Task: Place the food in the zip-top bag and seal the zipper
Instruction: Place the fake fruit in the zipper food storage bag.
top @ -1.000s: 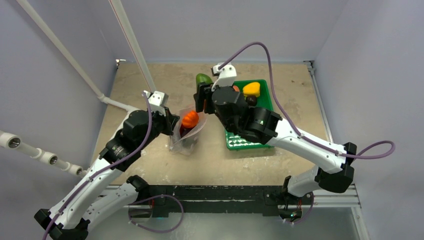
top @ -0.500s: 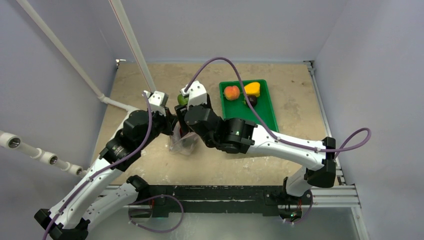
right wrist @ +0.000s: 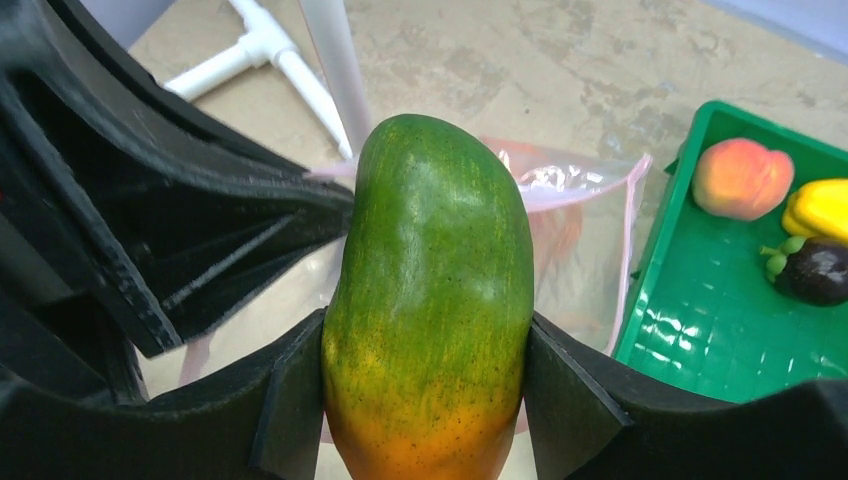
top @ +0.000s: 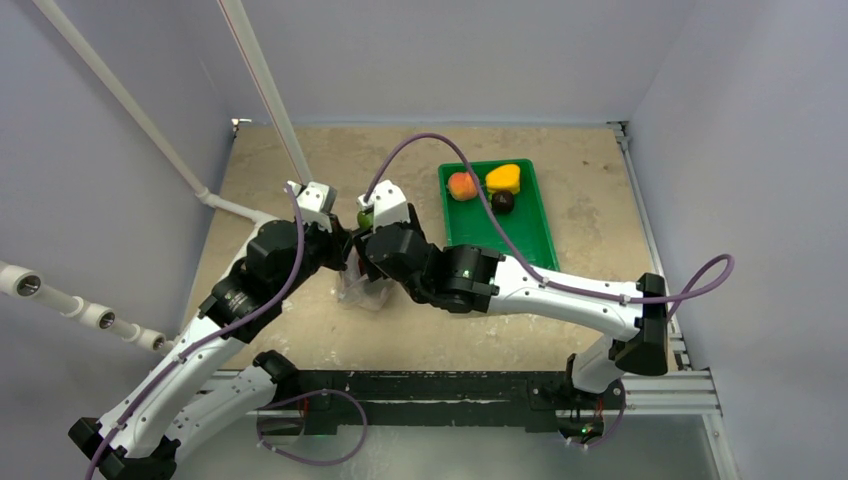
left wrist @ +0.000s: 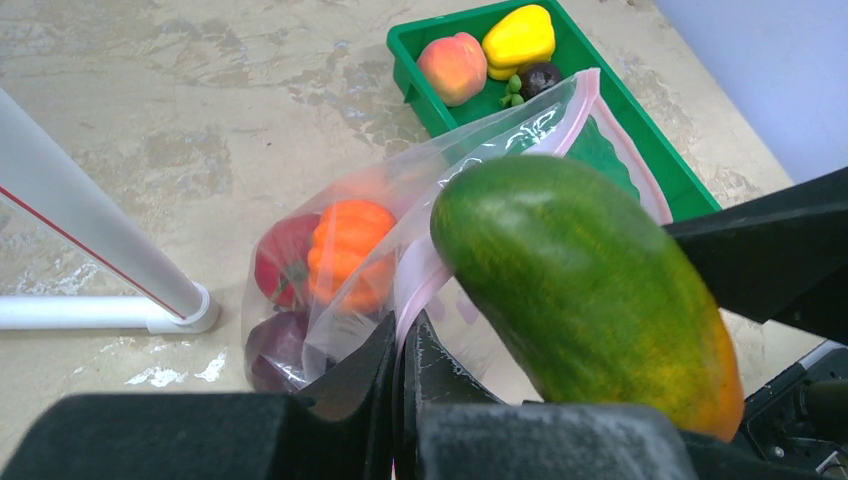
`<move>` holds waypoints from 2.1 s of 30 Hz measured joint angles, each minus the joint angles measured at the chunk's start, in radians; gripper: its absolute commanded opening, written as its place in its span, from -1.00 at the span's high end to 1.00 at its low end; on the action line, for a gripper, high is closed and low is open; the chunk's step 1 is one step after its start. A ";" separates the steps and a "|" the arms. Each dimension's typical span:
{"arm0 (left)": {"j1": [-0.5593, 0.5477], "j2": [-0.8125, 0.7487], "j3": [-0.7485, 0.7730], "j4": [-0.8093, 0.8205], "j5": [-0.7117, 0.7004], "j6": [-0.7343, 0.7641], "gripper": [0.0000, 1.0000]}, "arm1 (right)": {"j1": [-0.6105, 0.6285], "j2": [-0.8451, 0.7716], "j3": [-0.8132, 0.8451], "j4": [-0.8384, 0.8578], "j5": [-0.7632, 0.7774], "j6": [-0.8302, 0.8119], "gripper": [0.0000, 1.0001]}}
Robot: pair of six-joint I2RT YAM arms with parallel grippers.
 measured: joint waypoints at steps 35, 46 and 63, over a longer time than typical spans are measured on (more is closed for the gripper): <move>0.001 0.003 0.000 -0.004 0.018 0.001 1.00 | -0.024 -0.145 -0.193 0.050 -0.379 0.170 1.00; 0.001 -0.029 0.000 0.008 0.063 0.001 1.00 | -0.179 -0.145 -0.193 0.059 -0.465 0.230 0.89; 0.001 -0.012 0.000 0.019 0.130 0.001 1.00 | -0.211 0.002 -0.166 0.125 -0.367 0.301 -0.41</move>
